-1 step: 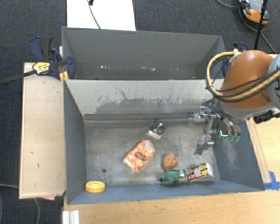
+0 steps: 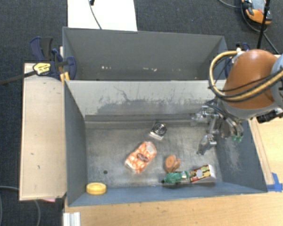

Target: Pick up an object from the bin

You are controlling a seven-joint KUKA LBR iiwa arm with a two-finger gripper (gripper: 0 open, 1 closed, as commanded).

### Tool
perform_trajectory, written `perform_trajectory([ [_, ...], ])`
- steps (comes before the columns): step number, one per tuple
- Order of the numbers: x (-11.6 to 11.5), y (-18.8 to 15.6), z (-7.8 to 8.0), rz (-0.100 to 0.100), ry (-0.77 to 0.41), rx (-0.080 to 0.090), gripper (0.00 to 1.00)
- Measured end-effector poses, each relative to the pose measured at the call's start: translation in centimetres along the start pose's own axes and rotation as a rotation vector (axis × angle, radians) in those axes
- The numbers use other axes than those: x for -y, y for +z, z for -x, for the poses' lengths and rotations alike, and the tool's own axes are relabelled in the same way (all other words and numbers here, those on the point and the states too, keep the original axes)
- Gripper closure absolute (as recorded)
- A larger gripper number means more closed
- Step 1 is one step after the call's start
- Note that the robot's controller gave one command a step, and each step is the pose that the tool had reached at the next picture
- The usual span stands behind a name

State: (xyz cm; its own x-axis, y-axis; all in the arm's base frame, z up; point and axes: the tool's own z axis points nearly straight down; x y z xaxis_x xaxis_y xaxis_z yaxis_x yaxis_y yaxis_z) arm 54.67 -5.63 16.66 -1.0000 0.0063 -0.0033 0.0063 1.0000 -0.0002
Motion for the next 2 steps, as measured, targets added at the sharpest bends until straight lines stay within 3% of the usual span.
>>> perform_trajectory([
  [1, -2.6, 3.7, -2.6, -0.002, -0.148, 0.008, 0.0],
  [2, -5.6, 8.1, -4.4, -0.008, -0.319, 0.034, 0.0],
])
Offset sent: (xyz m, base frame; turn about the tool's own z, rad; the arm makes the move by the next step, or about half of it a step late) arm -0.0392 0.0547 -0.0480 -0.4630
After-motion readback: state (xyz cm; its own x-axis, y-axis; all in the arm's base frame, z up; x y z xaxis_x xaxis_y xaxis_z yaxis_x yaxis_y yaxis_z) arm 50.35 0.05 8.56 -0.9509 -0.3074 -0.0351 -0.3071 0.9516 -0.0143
